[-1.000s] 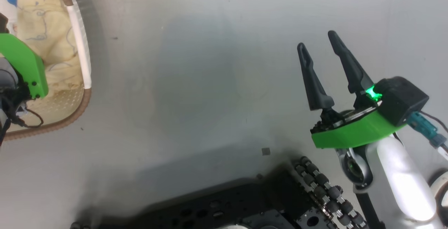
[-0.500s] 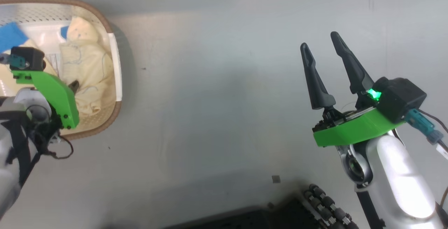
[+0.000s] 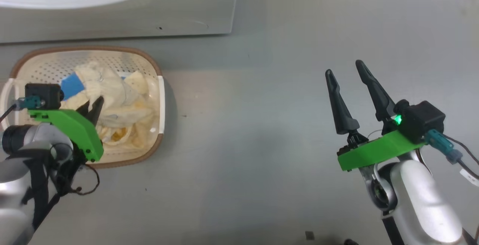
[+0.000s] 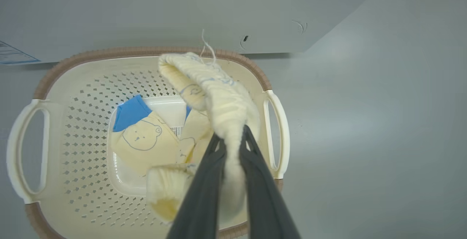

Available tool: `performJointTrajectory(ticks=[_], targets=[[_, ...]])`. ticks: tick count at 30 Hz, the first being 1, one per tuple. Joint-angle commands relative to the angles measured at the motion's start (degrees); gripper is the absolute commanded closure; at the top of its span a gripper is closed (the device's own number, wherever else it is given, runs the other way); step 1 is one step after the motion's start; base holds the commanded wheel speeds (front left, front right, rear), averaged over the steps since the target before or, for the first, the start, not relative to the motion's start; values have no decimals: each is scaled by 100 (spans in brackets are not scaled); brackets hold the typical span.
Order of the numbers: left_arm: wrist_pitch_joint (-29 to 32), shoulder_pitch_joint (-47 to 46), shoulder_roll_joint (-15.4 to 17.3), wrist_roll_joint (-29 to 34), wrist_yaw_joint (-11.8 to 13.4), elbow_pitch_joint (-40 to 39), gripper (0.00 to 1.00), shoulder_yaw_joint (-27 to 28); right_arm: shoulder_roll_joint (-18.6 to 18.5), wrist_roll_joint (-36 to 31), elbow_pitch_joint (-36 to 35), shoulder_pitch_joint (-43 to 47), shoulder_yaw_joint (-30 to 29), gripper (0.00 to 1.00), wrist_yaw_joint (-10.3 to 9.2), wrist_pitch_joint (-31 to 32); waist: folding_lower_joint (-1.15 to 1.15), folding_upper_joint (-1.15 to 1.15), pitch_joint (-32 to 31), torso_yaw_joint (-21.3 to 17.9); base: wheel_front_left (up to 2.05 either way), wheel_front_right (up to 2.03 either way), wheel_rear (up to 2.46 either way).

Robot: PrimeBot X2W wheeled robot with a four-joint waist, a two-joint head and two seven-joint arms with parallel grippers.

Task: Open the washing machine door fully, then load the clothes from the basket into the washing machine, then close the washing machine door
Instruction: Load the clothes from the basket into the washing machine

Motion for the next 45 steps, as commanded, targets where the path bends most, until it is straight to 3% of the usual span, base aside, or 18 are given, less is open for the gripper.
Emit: performJointTrajectory(ticks=[1,8,14,23,30,38,45], targets=[[-199,25,279,-56,4,-110,100,211,-8,-9,-116,134,94,0,2,-38,1,0,-329,197,0,0,0],[-598,173,369,188,71,-293,100,404,-8,-12,57,237,113,0,2,-38,1,0,-799,380,0,0,0],[-630,393,421,540,239,-705,100,1083,-8,32,139,324,113,0,2,-38,1,0,-1112,478,0,0,0],[-632,1523,584,1725,698,-2101,100,2940,-8,105,263,531,77,0,2,-38,1,0,-1707,585,0,0,0],[-633,2584,504,2488,1004,-3142,100,4090,-8,172,318,696,38,0,2,-38,1,0,-2113,665,0,0,0],[-633,3526,393,3075,1202,-3852,100,4541,-8,219,350,864,-5,0,2,-38,1,0,-2449,740,0,0,0],[-633,4097,160,3209,1268,-4129,100,4791,-8,257,366,971,7,0,2,-38,1,0,-2618,755,0,0,0]])
